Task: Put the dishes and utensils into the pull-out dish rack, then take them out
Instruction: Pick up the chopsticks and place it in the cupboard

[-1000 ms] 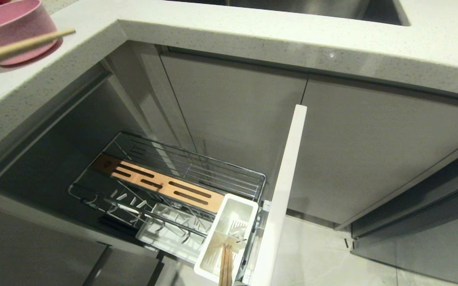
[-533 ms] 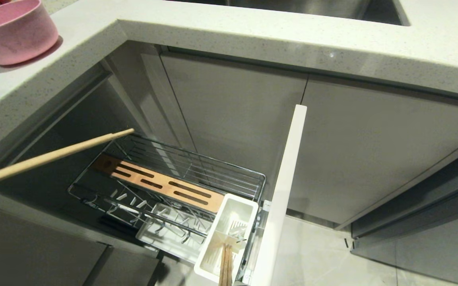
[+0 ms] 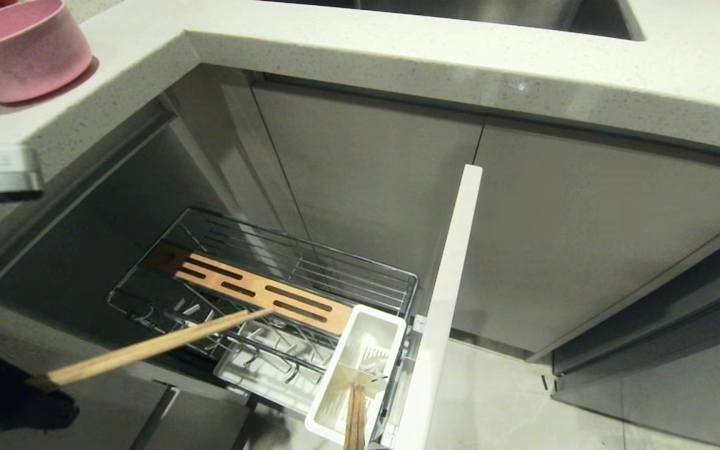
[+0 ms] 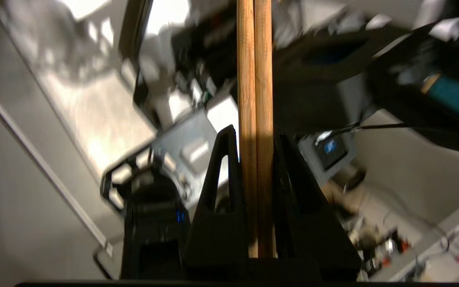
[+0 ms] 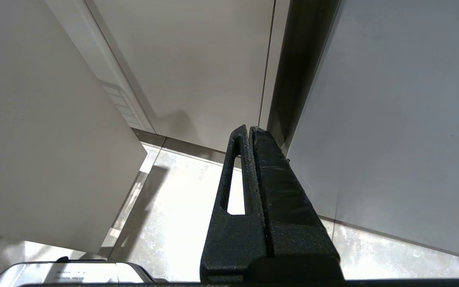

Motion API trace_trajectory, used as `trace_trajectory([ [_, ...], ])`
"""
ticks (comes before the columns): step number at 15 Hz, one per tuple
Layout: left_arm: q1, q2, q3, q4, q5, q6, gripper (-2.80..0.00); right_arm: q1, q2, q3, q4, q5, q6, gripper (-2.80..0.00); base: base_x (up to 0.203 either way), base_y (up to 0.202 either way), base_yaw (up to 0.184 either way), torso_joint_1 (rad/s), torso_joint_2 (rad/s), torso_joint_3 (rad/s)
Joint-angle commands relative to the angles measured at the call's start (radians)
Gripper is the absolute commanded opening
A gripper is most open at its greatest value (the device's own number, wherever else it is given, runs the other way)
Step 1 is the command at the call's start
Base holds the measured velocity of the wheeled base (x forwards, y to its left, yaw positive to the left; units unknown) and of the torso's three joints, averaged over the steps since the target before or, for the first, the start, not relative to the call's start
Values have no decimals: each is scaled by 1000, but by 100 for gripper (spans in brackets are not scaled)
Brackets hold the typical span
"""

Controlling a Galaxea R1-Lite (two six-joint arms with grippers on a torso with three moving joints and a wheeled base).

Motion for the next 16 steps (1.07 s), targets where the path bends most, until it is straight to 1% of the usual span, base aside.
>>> trace_trajectory([
  [1,-108,61,45,9,46,-75,-280,0,-1,26,-1,0,0,-280,0,0,0,0,0,0],
  [2,-136,88,74,9,66,-114,-280,0,-1,26,-1,0,0,-280,0,0,0,0,0,0],
  [4,-146,121,129,9,116,-131,-280,0,-1,26,-1,0,0,-280,0,0,0,0,0,0],
  [5,-148,136,154,9,127,-134,-280,0,-1,26,-1,0,0,-280,0,0,0,0,0,0],
  [9,-163,196,202,-49,133,-133,-280,0,-1,26,-1,0,0,-280,0,0,0,0,0,0],
  [11,-167,231,199,-75,134,-133,-280,0,-1,26,-1,0,0,-280,0,0,0,0,0,0],
  [14,-205,280,195,-100,149,-136,-280,0,-1,26,-1,0,0,-280,0,0,0,0,0,0],
  [16,-208,311,198,-123,151,-153,-280,0,-1,26,-1,0,0,-280,0,0,0,0,0,0],
])
